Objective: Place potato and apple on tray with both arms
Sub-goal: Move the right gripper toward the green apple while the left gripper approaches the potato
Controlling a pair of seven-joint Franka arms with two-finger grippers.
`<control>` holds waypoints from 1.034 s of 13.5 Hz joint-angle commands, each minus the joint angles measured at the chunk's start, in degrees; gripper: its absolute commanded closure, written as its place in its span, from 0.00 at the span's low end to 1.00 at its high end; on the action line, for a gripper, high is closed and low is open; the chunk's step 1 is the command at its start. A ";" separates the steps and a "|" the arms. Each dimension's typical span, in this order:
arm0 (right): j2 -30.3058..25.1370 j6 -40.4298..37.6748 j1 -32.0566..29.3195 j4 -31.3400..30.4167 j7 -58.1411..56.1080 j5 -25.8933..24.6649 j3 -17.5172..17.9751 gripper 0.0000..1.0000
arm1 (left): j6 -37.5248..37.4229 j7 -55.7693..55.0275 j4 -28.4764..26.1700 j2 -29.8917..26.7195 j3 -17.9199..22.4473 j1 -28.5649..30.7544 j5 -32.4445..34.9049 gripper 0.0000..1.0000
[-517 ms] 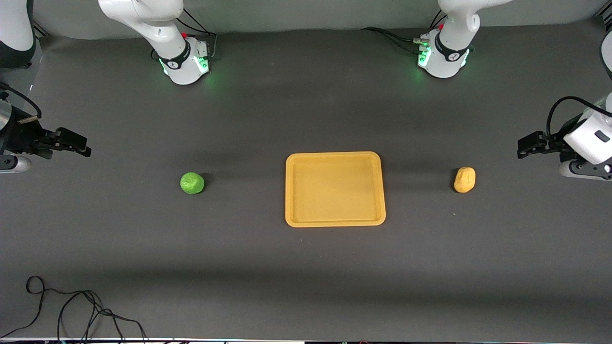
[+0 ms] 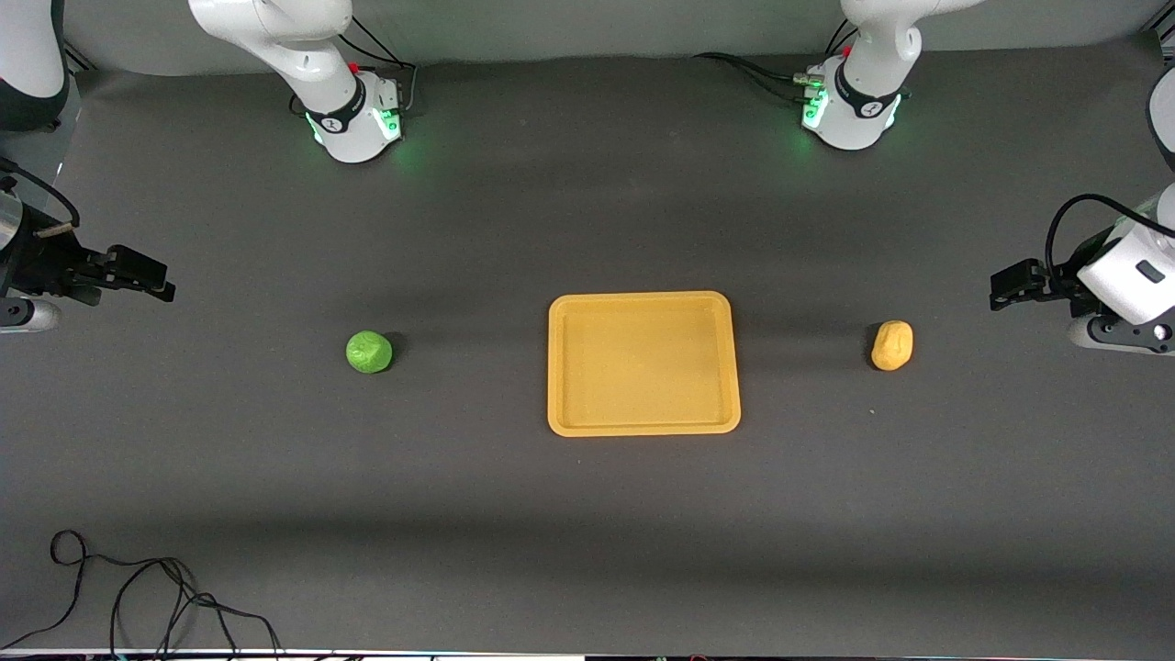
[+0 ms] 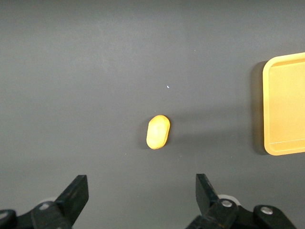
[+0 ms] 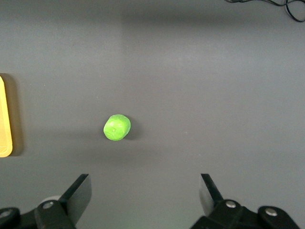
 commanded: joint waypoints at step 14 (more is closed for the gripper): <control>-15.35 13.87 13.32 -24.93 10.44 -0.47 -1.02 0.00 | 19.43 -0.79 -22.42 8.57 -0.45 -0.99 0.22 0.00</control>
